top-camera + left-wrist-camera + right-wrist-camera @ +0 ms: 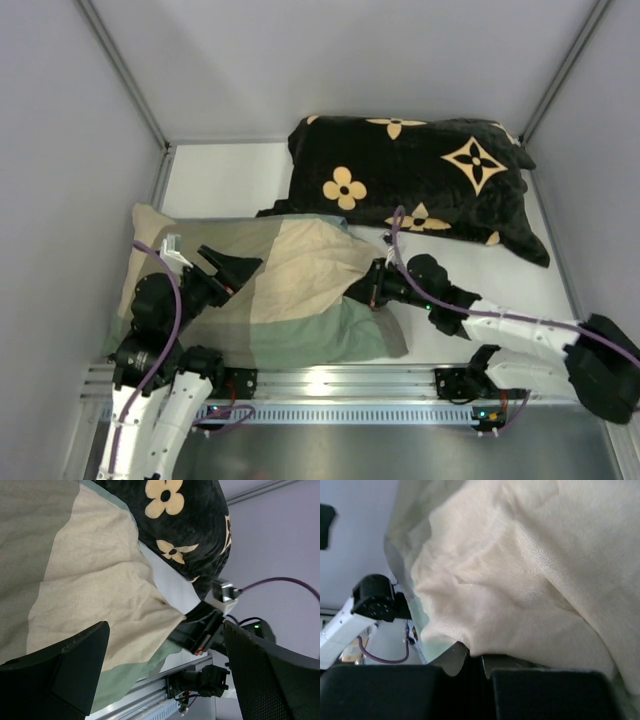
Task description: Remove the pillowcase from the pillow
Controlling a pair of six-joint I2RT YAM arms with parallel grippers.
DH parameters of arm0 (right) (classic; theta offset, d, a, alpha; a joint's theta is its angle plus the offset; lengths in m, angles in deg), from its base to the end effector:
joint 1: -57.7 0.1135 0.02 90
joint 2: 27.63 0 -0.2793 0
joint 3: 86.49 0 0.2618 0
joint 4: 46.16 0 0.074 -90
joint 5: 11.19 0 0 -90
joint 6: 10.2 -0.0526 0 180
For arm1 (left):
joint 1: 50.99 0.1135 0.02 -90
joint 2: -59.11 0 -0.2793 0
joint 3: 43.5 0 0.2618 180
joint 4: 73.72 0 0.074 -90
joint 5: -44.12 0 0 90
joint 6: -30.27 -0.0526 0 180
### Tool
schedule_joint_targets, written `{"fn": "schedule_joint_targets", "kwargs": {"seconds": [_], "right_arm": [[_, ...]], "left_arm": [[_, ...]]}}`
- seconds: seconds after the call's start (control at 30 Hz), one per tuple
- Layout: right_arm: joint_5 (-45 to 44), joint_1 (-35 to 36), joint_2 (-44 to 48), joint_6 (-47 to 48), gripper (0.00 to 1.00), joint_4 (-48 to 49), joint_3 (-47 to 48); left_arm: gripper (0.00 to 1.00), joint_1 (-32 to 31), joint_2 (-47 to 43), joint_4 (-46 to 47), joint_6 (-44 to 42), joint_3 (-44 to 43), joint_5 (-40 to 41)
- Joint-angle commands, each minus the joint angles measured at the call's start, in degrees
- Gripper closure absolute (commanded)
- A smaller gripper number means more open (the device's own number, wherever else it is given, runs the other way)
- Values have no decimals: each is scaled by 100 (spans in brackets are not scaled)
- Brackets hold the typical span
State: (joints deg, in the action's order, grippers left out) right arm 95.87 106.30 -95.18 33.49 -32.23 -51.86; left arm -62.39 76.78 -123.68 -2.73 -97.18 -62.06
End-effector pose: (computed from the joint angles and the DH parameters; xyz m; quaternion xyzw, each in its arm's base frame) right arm 0.1542 0.1982 0.1889 -0.1022 0.8032 0.5048 0.2994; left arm 0.0819 -0.0315 0.3222 -0.2223 0.7526 -0.4345 0.4421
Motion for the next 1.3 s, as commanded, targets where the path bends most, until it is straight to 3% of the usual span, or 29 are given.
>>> {"fn": "schedule_joint_targets", "kwargs": {"seconds": [0.0, 0.17, 0.33, 0.43, 0.53, 0.63, 0.8, 0.83, 0.87, 0.9, 0.93, 0.97, 1.1, 1.27], "right_arm": [[-1045, -25, 1285, 630, 100, -1353, 682], [-1162, -1236, 2648, 930, 100, -2795, 1488], [-599, -3202, 3063, 1404, 100, -4243, 2526], [-326, -4012, 3055, 1694, 100, -4868, 3344], [-370, -4585, 3046, 1888, 100, -5257, 4135], [-151, -4702, 3002, 1845, 100, -5451, 4707], [981, -4702, 3142, 1590, 100, -5303, 3990], [1271, -4702, 3186, 1555, 95, -5145, 3726], [1944, -4702, 3247, 1511, 82, -4987, 3141], [2281, -4693, 3265, 1380, 57, -4637, 2804], [2519, -4693, 3266, 1344, 14, -4547, 2522], [2722, -4693, 3266, 1369, 1, -4546, 2050], [2548, -4658, 3388, 1704, 0, -4749, 1255], [2188, -4500, 3100, 1284, 1, -4364, 640]], "left_arm": [[3, 32, 131, 6, -127, -141, -166], [3, 32, 193, 15, -127, -150, -131], [3, 32, 193, 6, -153, -272, -148], [3, 32, 193, 6, -206, -448, -174], [3, 32, 175, 6, -224, -580, -157], [3, 32, 184, -64, -294, -651, -8], [3, 32, 298, -214, -408, -450, 28], [4, 24, 342, -214, -426, -405, 28], [4, 32, 386, -240, -469, -387, 97], [3, 32, 421, -301, -496, -422, 202], [1, 32, 534, -545, -513, -483, 377], [1, 32, 605, -739, -540, -571, 649], [1, 24, 1211, -1619, -654, -993, 2912], [1, 32, 2502, -1805, -926, -1336, 4323]]}}
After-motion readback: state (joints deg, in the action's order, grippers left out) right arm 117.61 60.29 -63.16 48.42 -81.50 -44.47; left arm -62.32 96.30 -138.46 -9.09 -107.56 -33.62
